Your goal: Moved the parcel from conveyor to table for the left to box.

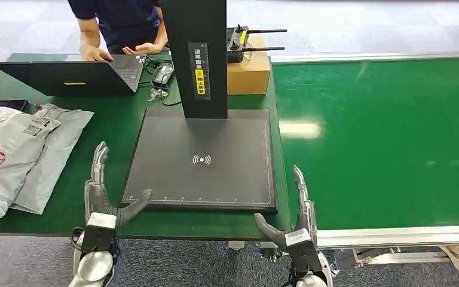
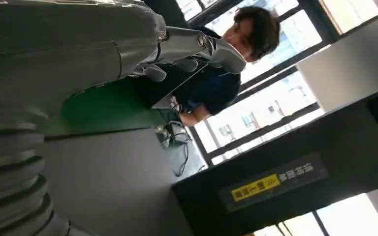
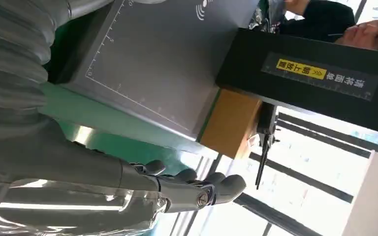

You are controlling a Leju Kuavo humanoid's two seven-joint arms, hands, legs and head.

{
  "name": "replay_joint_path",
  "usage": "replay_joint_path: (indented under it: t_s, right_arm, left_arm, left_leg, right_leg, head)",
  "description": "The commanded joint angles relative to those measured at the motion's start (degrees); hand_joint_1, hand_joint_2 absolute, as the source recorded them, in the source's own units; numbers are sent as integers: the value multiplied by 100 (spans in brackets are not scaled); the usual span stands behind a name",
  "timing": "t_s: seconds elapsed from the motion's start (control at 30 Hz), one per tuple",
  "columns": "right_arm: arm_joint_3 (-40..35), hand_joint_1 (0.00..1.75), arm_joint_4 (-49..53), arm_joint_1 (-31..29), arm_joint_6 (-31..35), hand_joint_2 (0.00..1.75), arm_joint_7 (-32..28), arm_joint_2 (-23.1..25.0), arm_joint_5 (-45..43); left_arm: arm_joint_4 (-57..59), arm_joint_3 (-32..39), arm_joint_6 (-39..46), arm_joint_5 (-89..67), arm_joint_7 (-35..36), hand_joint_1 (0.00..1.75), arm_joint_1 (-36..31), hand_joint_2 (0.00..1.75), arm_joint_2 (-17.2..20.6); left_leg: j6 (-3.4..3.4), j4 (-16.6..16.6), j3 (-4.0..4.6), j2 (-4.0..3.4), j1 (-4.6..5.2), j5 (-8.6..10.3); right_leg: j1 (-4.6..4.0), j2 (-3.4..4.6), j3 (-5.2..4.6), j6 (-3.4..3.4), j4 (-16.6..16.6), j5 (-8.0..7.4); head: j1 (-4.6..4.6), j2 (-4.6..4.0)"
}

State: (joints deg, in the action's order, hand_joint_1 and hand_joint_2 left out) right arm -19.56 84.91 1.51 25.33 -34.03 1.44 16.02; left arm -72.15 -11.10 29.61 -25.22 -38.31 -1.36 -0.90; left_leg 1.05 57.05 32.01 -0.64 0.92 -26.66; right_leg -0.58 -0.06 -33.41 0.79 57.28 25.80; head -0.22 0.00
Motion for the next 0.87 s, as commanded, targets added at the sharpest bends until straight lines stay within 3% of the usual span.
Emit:
replay_joint_path:
  t_s: [0.03,0.5,0.87]
  right_arm:
    - [-29,0,-565,-181,-45,175,-51,-147,-97]
    - [2,0,-370,-42,-73,175,-8,23,23]
    - [-94,0,11,128,-208,175,-549,22,182]
  left_arm:
    - [158,-97,-34,-209,94,0,285,175,-287]
    - [307,17,-207,-326,169,0,365,175,-603]
    - [745,37,-313,-463,136,0,133,175,-757]
  left_leg:
    - [-15,-11,-20,9,-5,0]
    - [-11,-6,-10,9,-3,-1]
    - [-9,-6,-9,11,-1,1]
  right_leg:
    - [-1,-3,23,-13,-14,0]
    - [-1,-4,11,-8,-6,2]
    - [1,-7,10,-7,-5,2]
  head:
    - [0,0]
    - [2,0]
    - [0,0]
